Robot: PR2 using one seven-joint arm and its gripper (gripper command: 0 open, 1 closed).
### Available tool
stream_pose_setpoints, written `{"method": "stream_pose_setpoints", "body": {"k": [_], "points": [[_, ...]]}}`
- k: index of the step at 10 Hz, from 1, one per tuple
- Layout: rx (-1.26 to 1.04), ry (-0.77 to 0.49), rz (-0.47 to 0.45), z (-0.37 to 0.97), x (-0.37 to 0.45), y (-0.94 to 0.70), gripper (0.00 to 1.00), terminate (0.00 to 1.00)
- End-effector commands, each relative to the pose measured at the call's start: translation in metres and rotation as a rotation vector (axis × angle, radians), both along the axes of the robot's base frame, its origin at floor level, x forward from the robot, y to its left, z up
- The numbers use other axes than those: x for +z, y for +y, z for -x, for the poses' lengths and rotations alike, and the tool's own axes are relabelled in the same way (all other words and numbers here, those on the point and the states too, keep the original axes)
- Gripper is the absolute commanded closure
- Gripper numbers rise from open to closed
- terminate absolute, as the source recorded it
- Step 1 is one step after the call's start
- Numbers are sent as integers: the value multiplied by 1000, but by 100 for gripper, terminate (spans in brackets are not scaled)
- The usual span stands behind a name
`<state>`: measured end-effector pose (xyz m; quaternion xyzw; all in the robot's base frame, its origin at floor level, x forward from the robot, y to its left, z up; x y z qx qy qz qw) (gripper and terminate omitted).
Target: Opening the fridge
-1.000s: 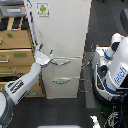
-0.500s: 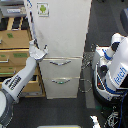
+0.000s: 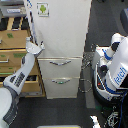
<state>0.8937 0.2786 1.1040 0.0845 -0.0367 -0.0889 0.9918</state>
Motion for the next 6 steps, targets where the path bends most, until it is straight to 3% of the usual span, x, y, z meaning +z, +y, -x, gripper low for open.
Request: {"method": "stream_pose_setpoints", "body": {"k": [1, 3, 4, 6], "points": [[23, 28, -58, -18, -32, 50, 0, 0], [43, 58, 63, -29, -42, 45, 0, 0], [31, 68, 54, -30, -45, 40, 100, 0], [3, 90, 50, -37, -46, 17, 100, 0]]}}
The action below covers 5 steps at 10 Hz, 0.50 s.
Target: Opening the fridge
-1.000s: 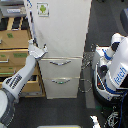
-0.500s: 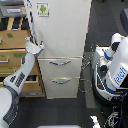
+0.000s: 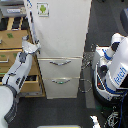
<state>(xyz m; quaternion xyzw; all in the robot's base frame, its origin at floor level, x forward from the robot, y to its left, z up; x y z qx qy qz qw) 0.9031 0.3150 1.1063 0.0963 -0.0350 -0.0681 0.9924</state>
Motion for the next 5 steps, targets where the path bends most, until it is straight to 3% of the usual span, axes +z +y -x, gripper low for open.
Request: {"method": "stream_pose_setpoints", "body": {"k": [1, 5], "points": [[-65, 108, 71, -36, -50, -48, 100, 0], [-159, 144, 104, -85, -66, -134, 100, 0]]}}
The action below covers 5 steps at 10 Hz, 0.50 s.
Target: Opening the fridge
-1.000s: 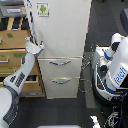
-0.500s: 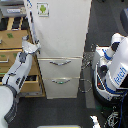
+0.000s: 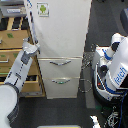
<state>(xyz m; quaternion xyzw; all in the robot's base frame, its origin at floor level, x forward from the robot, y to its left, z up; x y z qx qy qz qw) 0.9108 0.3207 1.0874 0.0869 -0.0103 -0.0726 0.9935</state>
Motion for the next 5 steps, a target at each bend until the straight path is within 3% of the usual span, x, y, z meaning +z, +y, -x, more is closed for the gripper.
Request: {"method": "stream_pose_setpoints", "body": {"k": [1, 5], "points": [[-162, 88, 74, -72, -46, -144, 100, 0], [-190, 85, 51, -72, -56, -137, 100, 0]]}}
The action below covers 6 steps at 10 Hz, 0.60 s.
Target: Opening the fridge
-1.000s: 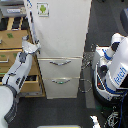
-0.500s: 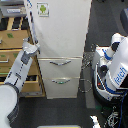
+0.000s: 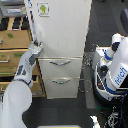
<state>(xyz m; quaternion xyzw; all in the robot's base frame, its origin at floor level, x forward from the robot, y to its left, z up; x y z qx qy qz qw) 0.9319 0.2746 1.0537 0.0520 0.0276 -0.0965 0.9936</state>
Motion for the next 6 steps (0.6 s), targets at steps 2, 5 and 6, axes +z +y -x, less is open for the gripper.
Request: {"method": "stream_pose_setpoints", "body": {"k": [2, 5, 6], "points": [[-127, 2, -16, -29, -18, -66, 100, 0], [-207, -26, -20, 15, -8, -68, 100, 0], [-232, -50, -14, 40, 3, -72, 100, 0]]}}
